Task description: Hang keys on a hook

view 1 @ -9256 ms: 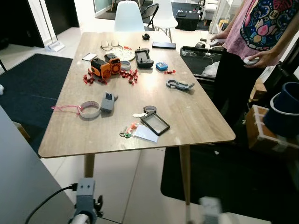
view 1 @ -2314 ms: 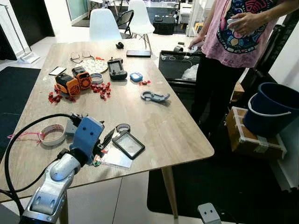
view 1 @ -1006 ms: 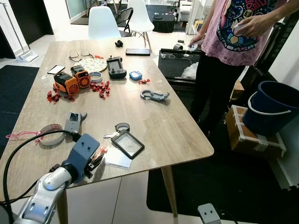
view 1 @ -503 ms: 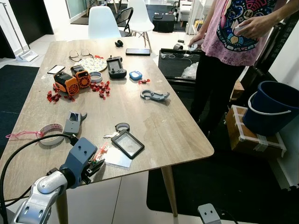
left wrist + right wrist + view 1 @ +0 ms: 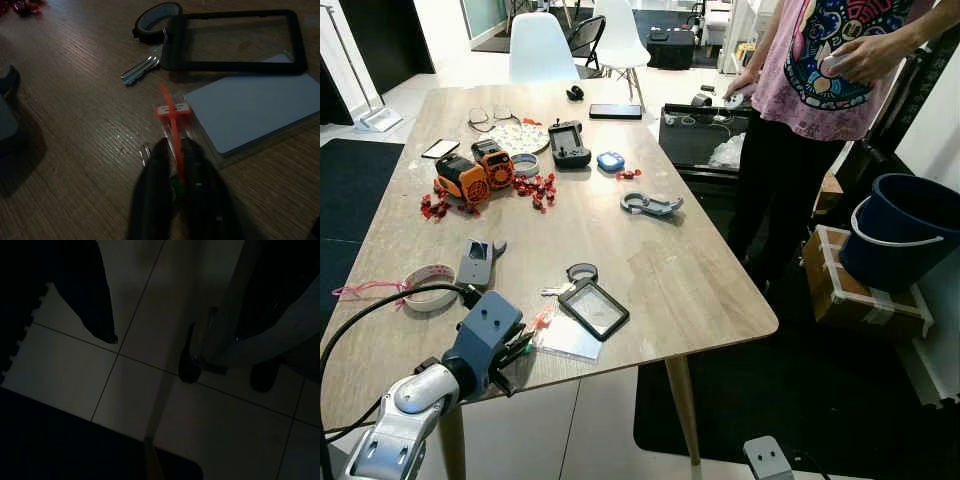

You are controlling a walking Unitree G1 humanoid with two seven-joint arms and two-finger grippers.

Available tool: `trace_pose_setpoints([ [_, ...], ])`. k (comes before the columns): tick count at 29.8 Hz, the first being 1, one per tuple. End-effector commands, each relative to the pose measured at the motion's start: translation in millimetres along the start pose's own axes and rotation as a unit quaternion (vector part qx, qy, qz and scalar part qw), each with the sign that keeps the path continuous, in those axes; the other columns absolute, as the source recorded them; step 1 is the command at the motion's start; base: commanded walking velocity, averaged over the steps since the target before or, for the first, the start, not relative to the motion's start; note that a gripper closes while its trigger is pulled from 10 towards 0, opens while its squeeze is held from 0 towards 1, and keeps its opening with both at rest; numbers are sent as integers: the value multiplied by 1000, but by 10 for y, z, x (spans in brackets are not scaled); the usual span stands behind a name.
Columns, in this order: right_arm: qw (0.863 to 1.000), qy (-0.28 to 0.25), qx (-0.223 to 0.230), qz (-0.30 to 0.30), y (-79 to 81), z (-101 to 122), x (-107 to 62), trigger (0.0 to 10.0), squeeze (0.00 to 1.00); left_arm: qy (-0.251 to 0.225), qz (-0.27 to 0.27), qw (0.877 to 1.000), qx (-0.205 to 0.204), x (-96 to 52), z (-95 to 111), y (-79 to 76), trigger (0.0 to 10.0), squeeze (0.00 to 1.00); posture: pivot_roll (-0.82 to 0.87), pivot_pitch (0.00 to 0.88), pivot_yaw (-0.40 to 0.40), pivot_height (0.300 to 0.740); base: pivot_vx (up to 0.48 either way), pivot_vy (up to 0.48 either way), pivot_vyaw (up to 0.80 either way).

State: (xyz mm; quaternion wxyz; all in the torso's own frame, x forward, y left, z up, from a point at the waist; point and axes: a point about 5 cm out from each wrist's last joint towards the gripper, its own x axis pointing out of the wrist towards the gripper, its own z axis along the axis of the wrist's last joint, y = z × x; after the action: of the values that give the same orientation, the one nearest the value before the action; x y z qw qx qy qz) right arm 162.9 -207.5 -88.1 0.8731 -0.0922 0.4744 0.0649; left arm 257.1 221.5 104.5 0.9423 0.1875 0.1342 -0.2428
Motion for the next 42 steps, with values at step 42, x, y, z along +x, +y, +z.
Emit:
trace_pose_setpoints([
  [42,1000,10,-1,-1,-6,-46,-8,10000,0,-246,-54,962,-104,-357,660,373,0,0,49,44,-24,740,0,0,0],
])
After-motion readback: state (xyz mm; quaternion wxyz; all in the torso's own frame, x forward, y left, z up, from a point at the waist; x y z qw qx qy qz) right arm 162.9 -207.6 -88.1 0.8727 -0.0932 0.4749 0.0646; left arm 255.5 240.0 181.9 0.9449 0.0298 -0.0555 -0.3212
